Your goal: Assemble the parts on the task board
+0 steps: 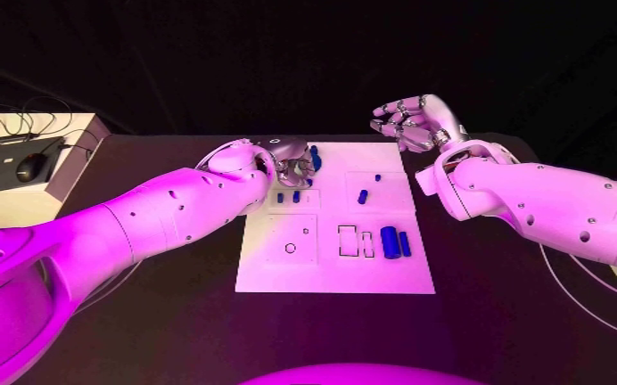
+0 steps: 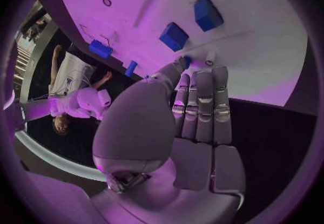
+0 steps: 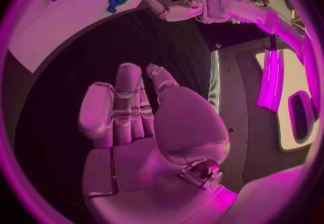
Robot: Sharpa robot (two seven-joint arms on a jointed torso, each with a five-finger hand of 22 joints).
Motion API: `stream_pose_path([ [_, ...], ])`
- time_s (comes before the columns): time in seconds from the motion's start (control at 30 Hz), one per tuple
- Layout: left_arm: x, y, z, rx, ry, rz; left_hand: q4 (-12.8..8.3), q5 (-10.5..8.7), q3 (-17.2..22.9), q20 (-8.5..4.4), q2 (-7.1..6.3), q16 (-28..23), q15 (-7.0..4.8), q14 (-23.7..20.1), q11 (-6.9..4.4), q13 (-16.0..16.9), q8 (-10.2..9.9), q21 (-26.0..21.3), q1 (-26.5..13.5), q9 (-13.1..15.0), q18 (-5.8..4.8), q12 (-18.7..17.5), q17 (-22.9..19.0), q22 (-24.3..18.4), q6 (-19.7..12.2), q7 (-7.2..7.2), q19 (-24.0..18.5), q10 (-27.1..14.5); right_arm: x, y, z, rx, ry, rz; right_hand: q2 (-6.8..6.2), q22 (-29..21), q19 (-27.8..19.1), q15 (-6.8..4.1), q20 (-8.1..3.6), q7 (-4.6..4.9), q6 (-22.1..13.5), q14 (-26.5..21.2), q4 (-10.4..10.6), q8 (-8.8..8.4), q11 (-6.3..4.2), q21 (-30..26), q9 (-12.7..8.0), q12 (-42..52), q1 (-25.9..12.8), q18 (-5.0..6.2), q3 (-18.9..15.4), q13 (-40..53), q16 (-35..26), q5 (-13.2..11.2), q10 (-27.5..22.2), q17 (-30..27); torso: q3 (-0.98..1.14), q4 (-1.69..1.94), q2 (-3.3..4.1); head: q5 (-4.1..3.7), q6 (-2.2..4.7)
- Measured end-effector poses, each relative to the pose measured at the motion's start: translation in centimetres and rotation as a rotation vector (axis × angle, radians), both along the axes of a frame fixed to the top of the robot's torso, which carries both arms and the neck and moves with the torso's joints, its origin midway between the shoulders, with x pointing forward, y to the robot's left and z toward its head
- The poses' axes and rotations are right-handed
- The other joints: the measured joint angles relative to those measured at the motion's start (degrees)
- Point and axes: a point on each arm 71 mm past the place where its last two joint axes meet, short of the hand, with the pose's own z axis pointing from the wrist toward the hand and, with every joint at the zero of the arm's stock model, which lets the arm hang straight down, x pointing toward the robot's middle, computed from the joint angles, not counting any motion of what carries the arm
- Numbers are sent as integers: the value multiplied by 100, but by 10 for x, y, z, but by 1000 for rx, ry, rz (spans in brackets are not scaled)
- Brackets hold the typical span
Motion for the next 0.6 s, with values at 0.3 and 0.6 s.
stream_pose_path([
  [0.3, 1, 0, -3, 3, 2, 4, 0, 0, 94, 0, 0, 61, 0, 0, -28, 0, 0, 27, 0, 0, -3, -26, -45, 70, 21, -21, 0, 90, 0, 1, 0, 1, -1, 2, 0, -1, 0, 20, 0, -7, 8, 20, 0, 0, 2, 0, -5, 0, 0, 0, 0, -6, 0, 0, 1, 9, 2, 2, 1, -18, -13],
  [0.6, 2, 0, -5, 2, 7, 6, -24, 0, 277, 1, 24, 109, 0, 0, -30, 0, 0, 28, -23, 0, -10, -226, -114, 154, 41, -1, 0, 214, 0, 3, 0, 2, -1, 5, 0, 2, 0, 20, 0, -9, 9, 20, 0, 34, 2, 0, -5, 21, 0, -1, 0, -26, -23, 23, 2, 26, 7, 4, 1, -18, -31],
])
